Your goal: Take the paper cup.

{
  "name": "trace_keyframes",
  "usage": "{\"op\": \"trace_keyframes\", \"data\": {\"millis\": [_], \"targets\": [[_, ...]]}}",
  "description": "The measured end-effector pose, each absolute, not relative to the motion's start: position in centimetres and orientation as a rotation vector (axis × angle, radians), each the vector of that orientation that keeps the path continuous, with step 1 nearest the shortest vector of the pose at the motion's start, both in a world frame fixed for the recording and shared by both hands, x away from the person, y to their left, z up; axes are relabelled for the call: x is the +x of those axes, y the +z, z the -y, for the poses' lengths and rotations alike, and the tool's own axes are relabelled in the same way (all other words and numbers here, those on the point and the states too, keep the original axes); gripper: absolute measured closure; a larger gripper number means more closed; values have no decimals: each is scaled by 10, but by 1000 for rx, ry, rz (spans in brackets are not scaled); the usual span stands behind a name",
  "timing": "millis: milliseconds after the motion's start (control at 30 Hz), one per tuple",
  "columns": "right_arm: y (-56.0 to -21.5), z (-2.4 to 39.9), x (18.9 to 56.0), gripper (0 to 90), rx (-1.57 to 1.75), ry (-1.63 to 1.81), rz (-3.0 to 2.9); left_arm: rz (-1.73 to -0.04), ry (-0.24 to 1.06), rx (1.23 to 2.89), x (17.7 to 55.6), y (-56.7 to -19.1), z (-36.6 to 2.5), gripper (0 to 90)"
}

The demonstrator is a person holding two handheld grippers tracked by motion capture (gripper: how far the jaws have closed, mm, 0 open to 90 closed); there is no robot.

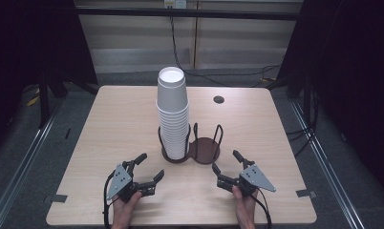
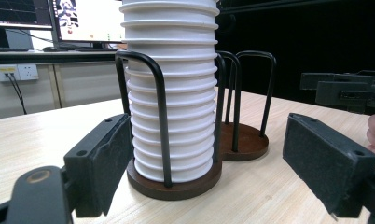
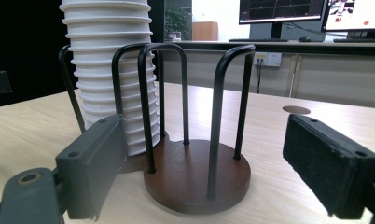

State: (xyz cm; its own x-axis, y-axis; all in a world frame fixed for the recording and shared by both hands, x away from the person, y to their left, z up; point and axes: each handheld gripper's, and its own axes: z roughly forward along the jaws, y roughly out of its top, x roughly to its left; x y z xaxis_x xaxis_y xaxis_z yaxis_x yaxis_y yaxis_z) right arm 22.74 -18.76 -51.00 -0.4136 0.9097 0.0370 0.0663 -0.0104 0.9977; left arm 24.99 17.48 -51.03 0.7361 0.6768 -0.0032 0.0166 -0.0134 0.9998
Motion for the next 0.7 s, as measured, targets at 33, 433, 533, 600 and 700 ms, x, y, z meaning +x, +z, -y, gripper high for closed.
{"op": "trace_keyframes", "data": {"millis": [33,433,533,600,700], "targets": [[-510,187,228,131,1050,1500,-1558,-593,574,1509,250,-510,-175,158],[-509,187,229,141,1050,1522,-1614,-588,570,1509,250,-510,-175,158],[-508,185,229,143,1056,1506,-1650,-588,570,1509,250,-510,-175,158],[-507,185,230,147,1061,1505,-1670,-588,570,1508,250,-510,-175,158],[-503,185,231,169,1075,1519,-1714,-587,570,1508,250,-510,-175,158]]}}
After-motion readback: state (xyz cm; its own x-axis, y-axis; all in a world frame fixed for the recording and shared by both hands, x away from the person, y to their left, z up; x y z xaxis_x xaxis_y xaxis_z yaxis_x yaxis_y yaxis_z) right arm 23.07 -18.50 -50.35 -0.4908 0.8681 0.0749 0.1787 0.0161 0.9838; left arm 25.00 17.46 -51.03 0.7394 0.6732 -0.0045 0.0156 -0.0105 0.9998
